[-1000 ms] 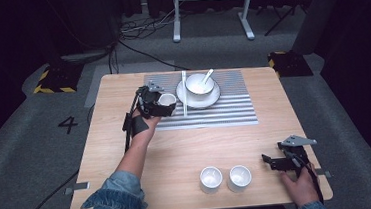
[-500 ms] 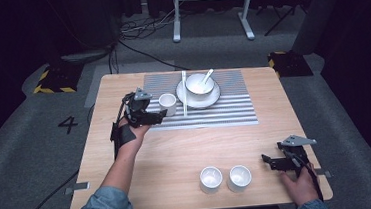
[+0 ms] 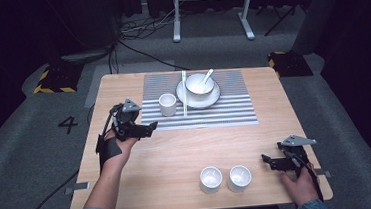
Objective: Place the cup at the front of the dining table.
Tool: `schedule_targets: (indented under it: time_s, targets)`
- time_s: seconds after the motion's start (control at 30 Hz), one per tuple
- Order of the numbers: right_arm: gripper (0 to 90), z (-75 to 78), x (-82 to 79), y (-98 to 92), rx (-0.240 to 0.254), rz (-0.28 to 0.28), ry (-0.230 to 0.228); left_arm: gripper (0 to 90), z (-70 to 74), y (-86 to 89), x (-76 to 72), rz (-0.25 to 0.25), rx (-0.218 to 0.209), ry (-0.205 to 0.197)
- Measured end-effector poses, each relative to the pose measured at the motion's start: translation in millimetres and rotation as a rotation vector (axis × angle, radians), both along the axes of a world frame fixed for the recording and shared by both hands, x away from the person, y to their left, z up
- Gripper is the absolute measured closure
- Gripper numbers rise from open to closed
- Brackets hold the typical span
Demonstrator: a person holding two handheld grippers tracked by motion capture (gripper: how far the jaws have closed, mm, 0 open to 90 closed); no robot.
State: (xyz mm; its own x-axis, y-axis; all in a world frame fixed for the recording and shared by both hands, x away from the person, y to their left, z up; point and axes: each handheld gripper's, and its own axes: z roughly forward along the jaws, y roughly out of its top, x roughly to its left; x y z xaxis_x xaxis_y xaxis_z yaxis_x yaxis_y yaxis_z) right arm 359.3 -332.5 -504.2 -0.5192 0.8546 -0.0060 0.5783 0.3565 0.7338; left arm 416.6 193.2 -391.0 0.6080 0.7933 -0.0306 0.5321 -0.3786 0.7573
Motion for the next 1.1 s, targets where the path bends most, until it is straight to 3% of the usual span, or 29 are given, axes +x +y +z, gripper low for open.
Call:
schedule_targets:
  time_s: [0.1,0.23,0.3,0.33,0.47,0.53,0.83,1.1]
  targets:
    - [14.3,0.0,0.0,0.0,0.000,0.000,-0.001,16.6,-4.2,0.3,-11.1,0.047,-0.022,-0.010]
    - [14.3,0.0,-0.1,0.1,0.000,0.000,0.000,16.6,-10.9,2.1,-26.3,0.064,-0.042,-0.023]
    - [14.3,0.0,0.0,0.0,0.000,0.000,0.000,16.6,-10.8,-0.5,-29.6,0.078,-0.012,-0.007]
    - [14.3,0.0,0.0,0.0,0.000,0.000,0.000,16.7,-9.9,-1.7,-34.6,0.085,0.008,-0.018]
    - [14.3,0.0,0.0,0.0,0.000,0.000,0.000,16.3,-9.3,-0.5,-48.2,0.053,0.010,-0.013]
    - [14.3,0.0,0.0,0.0,0.000,0.000,0.000,16.2,-9.5,1.5,-53.0,0.063,0.024,-0.017]
    - [14.3,0.1,0.1,-0.1,0.001,0.001,0.001,16.1,-16.0,13.9,-77.0,0.083,0.016,-0.002]
    - [14.3,0.1,0.1,-0.2,0.002,0.002,0.002,16.1,-29.4,22.6,-90.2,0.082,0.050,0.033]
